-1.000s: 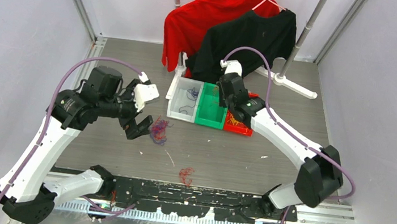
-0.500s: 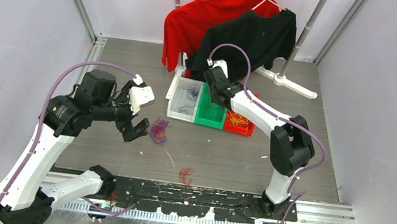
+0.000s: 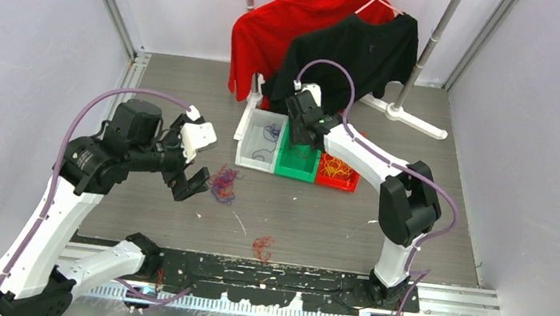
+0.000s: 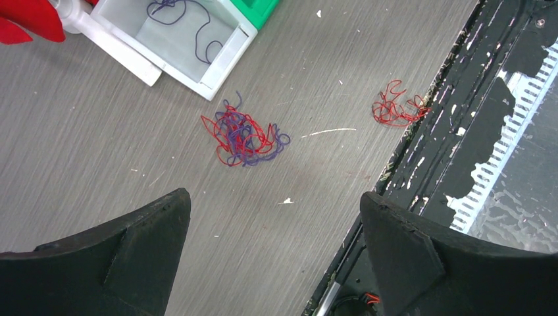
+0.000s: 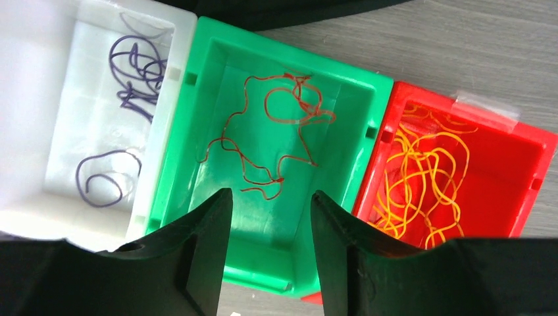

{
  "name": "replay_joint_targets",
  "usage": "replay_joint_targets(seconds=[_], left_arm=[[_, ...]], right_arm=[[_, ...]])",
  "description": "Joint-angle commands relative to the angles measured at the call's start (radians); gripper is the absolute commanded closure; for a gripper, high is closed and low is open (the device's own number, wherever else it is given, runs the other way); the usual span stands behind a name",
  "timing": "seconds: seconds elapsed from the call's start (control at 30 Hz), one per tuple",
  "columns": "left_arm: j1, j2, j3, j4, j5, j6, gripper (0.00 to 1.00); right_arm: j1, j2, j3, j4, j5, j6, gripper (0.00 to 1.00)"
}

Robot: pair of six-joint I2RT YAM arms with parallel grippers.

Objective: Untangle the cables

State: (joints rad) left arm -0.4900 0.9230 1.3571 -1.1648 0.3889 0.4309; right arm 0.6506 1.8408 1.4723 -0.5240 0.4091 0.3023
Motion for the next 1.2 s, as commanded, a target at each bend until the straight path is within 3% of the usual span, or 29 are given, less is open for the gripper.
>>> replay_joint_targets(seconds=[0.0,0.23,0.47,0.57,0.7,1.03,1.1,1.17], left_arm=[[-0.004,-0.002,0.002,0.029,0.001,-0.004,0.01],[0.003,0.032,-0.007,0.036,-0.002,-0.043,0.01],[0.008,0.046,-0.025,0.038,0.009,-0.054,0.0],[0.008,0.046,-0.032,0.031,0.009,-0.039,0.01],[0.009,0.055,-0.041,0.038,0.0,-0.04,0.01],[0.023,0.067,-0.046,0.029,-0.026,-0.034,0.0],[0.025,0.063,-0.053,0.033,-0.029,-0.031,0.0],[0.029,0.059,-0.067,0.04,-0.032,-0.027,0.0]], right_arm=[[-0.002,-0.152,-0.052,0.078,-0.05,0.061,0.47],[0.115,-0.376,-0.307,0.19,-0.068,0.098,0.41],[0.518,-0.556,-0.581,0.266,-0.009,0.128,0.32],[0.63,-0.575,-0.651,0.285,-0.024,0.161,0.29],[0.673,-0.508,-0.687,0.294,-0.102,0.192,0.3],[0.678,-0.36,-0.717,0.376,-0.136,0.217,0.5],[0.677,-0.361,-0.718,0.376,-0.119,0.213,0.63],[0.674,-0.383,-0.716,0.364,-0.103,0.212,0.83]])
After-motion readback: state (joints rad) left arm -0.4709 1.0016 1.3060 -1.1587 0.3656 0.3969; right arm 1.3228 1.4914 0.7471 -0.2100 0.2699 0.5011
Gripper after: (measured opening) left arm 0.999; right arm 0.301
